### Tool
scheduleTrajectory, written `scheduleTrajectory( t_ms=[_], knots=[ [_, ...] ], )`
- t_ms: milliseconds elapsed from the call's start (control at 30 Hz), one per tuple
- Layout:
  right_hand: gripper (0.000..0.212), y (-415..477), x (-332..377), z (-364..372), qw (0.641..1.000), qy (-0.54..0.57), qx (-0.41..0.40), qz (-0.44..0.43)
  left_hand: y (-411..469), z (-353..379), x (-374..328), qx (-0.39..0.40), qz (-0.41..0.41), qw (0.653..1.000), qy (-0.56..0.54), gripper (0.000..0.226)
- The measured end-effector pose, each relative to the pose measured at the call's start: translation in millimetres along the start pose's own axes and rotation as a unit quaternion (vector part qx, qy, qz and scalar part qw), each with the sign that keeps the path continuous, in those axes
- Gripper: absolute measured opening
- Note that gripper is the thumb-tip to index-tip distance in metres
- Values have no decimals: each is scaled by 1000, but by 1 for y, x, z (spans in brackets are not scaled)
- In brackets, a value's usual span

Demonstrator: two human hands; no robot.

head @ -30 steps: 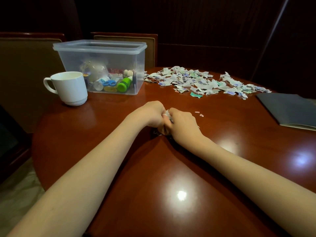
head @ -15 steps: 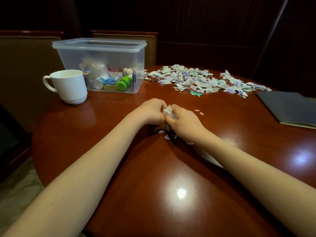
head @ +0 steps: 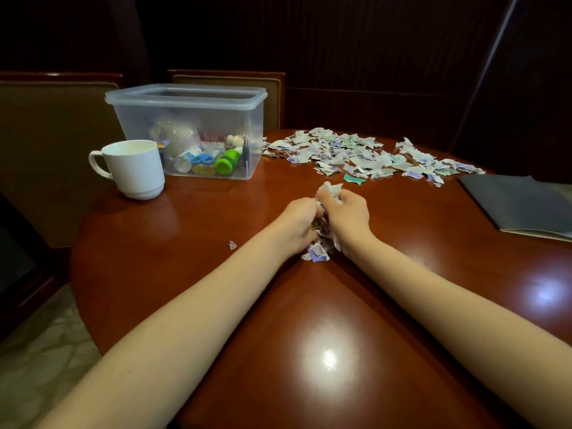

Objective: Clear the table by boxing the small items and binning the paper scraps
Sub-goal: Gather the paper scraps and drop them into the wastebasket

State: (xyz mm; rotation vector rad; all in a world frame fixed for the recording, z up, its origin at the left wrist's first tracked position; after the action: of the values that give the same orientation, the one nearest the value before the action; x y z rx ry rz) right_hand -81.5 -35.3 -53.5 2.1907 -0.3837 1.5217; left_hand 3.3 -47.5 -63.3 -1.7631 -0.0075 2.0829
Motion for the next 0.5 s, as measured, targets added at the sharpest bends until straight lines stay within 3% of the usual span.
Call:
scheduleTrajectory(
  t_ms=[100,200,500],
  knots=[
    [42,2,2,1,994,80,-45,56,-5,8,4,-17,-12,990,-136,33],
    [41,-1,8,14,981,152,-60,108,-7,8,2,-27,3,975,-220,37],
    [37,-12,55,50,989,136,-29,44,-18,-32,-17,-60,21,926,-373,31]
  ],
)
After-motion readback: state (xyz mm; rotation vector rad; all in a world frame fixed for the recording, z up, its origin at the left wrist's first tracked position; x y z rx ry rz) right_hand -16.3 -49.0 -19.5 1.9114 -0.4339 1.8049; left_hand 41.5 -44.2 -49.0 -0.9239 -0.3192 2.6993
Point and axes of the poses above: each hand's wrist, its own y-axis towards the middle knuckle, its own z-axis out of the palm, x = y × z, the point moved 6 cm from there along y, towards the middle knuckle, and after that the axes turned 3 degrees about -y, right-handed, at the moved point
